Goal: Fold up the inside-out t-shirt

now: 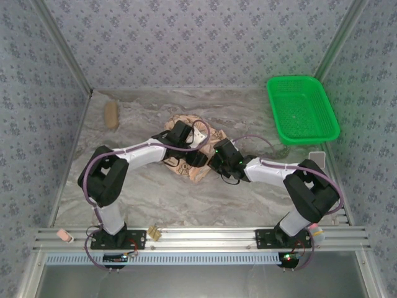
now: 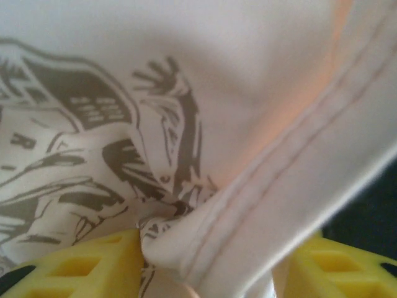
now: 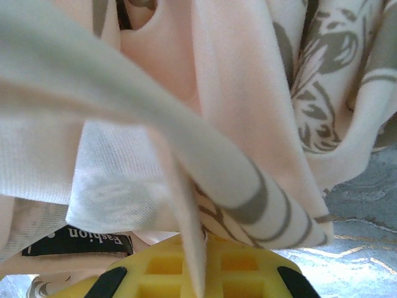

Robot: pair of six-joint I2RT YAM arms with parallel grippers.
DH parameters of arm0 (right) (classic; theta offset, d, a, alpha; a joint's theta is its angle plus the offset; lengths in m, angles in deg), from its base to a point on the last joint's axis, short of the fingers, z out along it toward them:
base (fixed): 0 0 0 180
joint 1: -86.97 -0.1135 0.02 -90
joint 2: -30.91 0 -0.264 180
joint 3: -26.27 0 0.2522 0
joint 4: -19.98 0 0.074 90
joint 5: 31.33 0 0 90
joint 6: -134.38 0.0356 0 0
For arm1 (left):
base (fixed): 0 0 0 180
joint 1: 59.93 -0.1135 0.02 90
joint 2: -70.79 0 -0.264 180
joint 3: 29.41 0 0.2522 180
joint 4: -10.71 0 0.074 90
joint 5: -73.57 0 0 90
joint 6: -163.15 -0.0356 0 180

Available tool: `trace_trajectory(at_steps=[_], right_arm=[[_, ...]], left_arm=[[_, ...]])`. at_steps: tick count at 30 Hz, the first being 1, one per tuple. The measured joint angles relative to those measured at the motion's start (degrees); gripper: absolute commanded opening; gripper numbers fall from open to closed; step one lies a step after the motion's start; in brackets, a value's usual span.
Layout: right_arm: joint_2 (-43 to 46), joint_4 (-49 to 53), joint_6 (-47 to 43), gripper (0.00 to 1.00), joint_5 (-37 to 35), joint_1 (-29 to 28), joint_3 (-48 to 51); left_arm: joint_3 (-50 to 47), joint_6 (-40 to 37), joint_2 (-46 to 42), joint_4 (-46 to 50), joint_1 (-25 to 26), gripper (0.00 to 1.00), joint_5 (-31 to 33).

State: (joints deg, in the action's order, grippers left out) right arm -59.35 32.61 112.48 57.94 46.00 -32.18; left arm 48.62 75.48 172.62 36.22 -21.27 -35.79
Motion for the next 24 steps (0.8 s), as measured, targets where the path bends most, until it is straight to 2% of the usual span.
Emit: trace_trajectory(at_steps=[3, 5, 9, 14, 17, 19, 24], right_arm=[[0.5, 0.1, 0.5, 0.00, -0.6, -0.2, 0.0], [1.2, 0.1, 1.1, 0.00, -1.2, -0.4, 0.0], [2.7, 1.9, 1.9, 0.00, -2.9, -0.5, 0.0], [6.0, 8.9, 0.7, 0.00, -6.3, 1.1, -1.6], [8.4, 16.3, -4.2, 0.00, -10.1, 4.2, -7.2], [9.9, 21.0, -9.6, 0.00, -13.0, 6.8, -13.7], [10.3, 29.6, -24.2, 0.00, -18.6, 11.1, -38.9]], left_arm=[[-0.3, 2.5, 0.0, -1.6, 0.3, 0.09, 2.3], [-0.3, 3.6, 0.0, -1.6, 0.3, 0.00, 3.3], [-0.1, 3.8, -0.8, 1.4, 0.3, 0.00, 3.5], [5.4, 2.7, -6.9, 13.2, -0.3, 0.00, 0.8], [13.7, 1.5, -10.9, 20.3, -2.2, 0.00, -1.0], [22.7, 0.0, -11.8, 25.9, -4.6, 0.00, -0.7], [52.8, -1.5, -8.0, 37.5, -8.2, 0.00, 7.4]])
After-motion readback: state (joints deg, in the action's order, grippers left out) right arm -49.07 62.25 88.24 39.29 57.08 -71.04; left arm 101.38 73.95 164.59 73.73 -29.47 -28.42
